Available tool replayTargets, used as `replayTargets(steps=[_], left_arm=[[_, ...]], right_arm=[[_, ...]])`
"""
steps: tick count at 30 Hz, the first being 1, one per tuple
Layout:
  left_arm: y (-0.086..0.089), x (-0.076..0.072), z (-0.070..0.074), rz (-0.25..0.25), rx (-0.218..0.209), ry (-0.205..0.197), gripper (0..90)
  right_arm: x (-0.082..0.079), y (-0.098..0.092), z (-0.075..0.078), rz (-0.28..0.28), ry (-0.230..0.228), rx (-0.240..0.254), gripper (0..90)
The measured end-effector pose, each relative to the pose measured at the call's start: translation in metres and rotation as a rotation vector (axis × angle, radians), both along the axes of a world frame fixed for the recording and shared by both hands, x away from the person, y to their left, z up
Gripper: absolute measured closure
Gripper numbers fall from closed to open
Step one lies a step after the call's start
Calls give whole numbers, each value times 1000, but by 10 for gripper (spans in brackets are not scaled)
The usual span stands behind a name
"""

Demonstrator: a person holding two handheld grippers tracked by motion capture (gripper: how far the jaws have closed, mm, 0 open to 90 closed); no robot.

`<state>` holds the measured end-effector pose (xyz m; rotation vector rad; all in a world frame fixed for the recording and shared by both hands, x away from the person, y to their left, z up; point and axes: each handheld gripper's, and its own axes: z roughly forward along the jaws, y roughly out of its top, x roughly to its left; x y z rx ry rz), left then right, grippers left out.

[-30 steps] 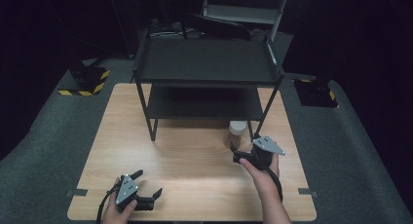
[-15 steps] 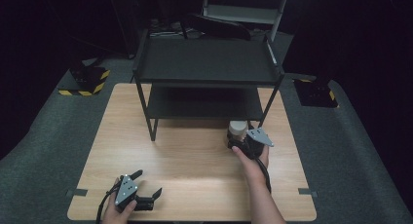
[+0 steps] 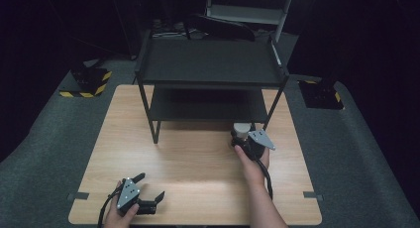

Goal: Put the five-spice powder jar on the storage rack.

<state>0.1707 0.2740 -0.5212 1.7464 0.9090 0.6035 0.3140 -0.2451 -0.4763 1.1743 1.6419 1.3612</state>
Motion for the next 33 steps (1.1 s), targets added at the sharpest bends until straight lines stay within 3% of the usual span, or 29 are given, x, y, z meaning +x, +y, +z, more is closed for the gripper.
replayTargets(steps=[7,15,23,27,28,33], left_arm=[[0,0,0,0,1,2,6],[0,1,1,-2,3,4,6],[0,1,1,0,4,4,5],[0,1,1,-1,3,4,6],[0,1,1,-1,3,4,6],[0,1,1,-2,2,6,6]], right_arm=[[-9,-2,2,12,-6,-23,336],[-37,-10,9,47,-33,-18,336],[-66,-14,39,72,-68,8,336],[-76,-13,66,84,-92,17,336],[-76,-13,66,84,-92,17,336],[-79,-7,94,70,-110,2,336]])
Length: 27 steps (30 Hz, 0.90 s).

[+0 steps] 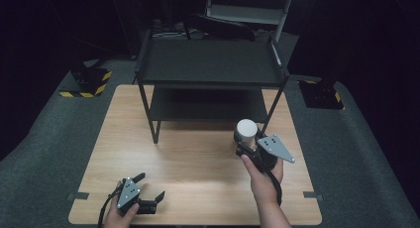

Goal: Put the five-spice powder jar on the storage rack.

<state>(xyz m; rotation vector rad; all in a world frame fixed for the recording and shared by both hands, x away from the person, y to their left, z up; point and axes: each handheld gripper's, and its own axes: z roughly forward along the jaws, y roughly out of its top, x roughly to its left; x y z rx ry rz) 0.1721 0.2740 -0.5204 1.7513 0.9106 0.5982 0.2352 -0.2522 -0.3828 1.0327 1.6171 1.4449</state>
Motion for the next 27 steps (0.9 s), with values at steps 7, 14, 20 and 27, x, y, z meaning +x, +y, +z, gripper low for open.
replayTargets(steps=[7,14,20,27], left_arm=[[1,1,0,-5,-1,2,6],[1,1,0,-8,-2,3,5],[2,1,0,-11,-5,3,6],[3,2,0,-14,-11,8,6]], right_arm=[[8,5,37,2,9,15,336],[28,13,55,2,40,39,336],[44,21,57,-12,42,29,336],[62,23,58,-32,52,38,336]])
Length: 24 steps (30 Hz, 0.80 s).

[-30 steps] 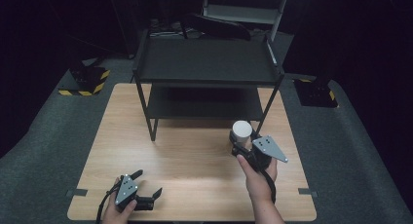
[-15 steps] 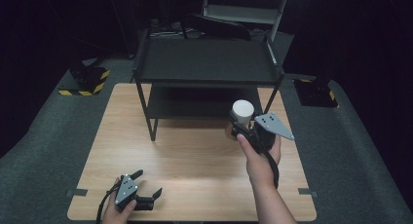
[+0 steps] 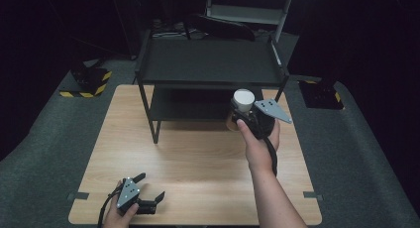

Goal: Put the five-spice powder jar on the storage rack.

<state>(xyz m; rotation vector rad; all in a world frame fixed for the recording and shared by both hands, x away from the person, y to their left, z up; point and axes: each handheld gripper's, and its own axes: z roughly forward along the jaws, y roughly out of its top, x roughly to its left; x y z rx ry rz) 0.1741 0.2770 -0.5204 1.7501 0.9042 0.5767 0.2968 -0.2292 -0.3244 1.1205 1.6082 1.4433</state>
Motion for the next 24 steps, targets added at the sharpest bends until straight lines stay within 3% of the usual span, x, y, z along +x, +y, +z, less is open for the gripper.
replayTargets(steps=[10,19,24], left_arm=[[0,0,0,1,1,3,5],[0,0,1,1,2,4,6],[1,0,1,-1,1,4,6]], right_arm=[[22,12,1,-18,5,-8,336],[41,19,-12,-31,-38,-19,335],[48,20,-17,-34,-38,7,335]])
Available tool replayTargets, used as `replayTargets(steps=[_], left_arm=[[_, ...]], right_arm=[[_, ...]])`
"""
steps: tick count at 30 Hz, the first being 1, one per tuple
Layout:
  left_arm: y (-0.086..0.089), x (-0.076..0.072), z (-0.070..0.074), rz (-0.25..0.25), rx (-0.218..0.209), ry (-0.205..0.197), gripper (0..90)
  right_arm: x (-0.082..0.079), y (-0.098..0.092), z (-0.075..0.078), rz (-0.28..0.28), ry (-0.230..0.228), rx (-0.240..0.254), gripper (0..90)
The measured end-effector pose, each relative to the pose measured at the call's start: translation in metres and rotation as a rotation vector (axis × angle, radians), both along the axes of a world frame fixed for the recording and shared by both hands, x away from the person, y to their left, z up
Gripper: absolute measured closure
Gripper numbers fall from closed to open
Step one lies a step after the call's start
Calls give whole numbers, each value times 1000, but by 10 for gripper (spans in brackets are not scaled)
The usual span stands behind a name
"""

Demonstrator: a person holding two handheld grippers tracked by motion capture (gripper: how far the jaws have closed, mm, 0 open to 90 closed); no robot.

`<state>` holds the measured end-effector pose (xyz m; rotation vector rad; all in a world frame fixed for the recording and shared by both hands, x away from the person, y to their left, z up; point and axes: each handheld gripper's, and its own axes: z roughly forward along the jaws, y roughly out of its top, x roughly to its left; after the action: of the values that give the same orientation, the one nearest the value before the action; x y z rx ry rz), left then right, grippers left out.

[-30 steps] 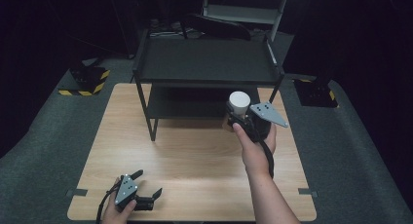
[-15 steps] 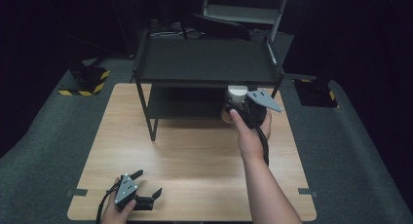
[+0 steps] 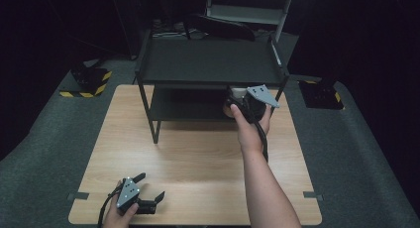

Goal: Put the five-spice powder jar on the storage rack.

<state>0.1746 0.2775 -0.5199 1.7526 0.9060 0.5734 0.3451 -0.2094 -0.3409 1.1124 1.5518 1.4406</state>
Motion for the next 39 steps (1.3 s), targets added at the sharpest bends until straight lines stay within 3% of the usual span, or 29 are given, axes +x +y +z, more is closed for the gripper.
replayTargets(steps=[9,17,28,30,32,37,39], left_arm=[[0,0,0,-2,-1,2,6],[1,1,0,-2,-2,3,6],[1,0,0,-2,-2,3,5],[1,1,0,-3,-2,3,5],[1,1,0,-2,-4,4,6],[1,1,0,-2,-5,4,6],[1,1,0,-2,-5,5,5]], right_arm=[[5,2,-5,-7,-13,-3,335],[6,-1,-20,6,-64,10,336],[7,-3,-21,16,-65,11,331],[7,-3,-18,19,-61,-4,276],[7,-5,-17,26,-49,7,153],[6,-10,-16,56,-32,10,13],[4,-11,-15,62,-26,10,7]])
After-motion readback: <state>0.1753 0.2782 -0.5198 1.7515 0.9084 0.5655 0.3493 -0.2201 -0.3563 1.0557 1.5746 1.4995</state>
